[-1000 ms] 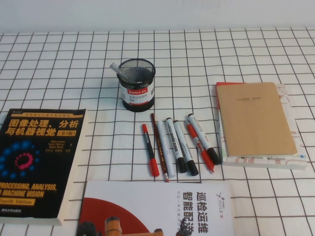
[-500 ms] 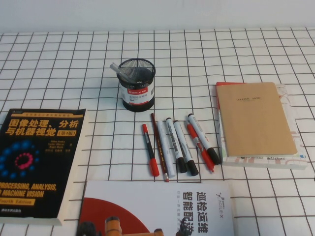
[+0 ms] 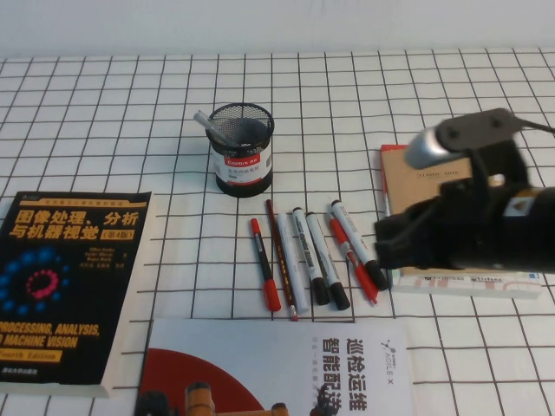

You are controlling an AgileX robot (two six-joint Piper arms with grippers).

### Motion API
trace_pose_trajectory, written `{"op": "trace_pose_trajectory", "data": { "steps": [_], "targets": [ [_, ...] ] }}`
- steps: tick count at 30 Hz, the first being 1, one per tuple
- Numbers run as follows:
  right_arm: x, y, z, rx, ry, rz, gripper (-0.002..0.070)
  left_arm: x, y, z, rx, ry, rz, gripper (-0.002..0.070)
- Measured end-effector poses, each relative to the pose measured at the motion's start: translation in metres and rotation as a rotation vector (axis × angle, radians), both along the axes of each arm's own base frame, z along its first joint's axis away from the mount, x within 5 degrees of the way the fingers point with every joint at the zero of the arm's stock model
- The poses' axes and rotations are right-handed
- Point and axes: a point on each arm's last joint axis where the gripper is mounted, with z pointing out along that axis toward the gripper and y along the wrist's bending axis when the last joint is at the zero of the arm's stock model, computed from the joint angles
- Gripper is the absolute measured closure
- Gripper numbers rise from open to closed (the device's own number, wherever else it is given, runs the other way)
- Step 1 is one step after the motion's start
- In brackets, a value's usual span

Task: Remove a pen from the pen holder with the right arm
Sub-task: 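Take a marker out of the pen holder and lay it on the table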

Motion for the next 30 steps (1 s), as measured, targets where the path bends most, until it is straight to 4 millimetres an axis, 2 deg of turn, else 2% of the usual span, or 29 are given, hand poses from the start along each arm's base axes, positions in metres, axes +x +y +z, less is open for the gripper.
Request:
{"op": "trace_pose_trajectory", "data": {
  "steps": [4,7,9,11,14,15,18,25,30],
  "targets": [
    [0.008,0.052,-0.004,-0.008,-0.081,0.114,0.0692,0.000,0.000,0.000,0.000,0.000,0.000,0.0679],
    [0.016,0.084,-0.009,-0.020,-0.137,0.176,0.0685,0.000,0.000,0.000,0.000,0.000,0.000,0.0679],
    [0.022,0.101,-0.011,-0.026,-0.171,0.205,0.0659,0.000,0.000,0.000,0.000,0.000,0.000,0.0679],
    [0.032,0.117,-0.015,-0.033,-0.196,0.221,0.0603,0.000,0.000,0.000,0.000,0.000,0.000,0.0679],
    [0.046,0.132,-0.022,-0.037,-0.218,0.219,0.0486,0.000,0.000,0.000,0.000,0.000,0.000,0.0679],
    [0.053,0.138,-0.022,-0.035,-0.242,0.215,0.0426,0.000,0.000,0.000,0.000,0.000,0.000,0.0679],
    [0.067,0.149,-0.027,-0.061,-0.323,0.225,0.0328,0.000,0.000,0.000,0.000,0.000,0.000,0.0679],
    [0.096,0.163,-0.038,-0.112,-0.580,0.170,0.0300,0.000,0.000,0.000,0.000,0.000,0.000,0.0679],
    [0.111,0.171,-0.047,-0.113,-0.674,0.119,0.0300,0.000,0.000,0.000,0.000,0.000,0.000,0.0679]
  ]
}}
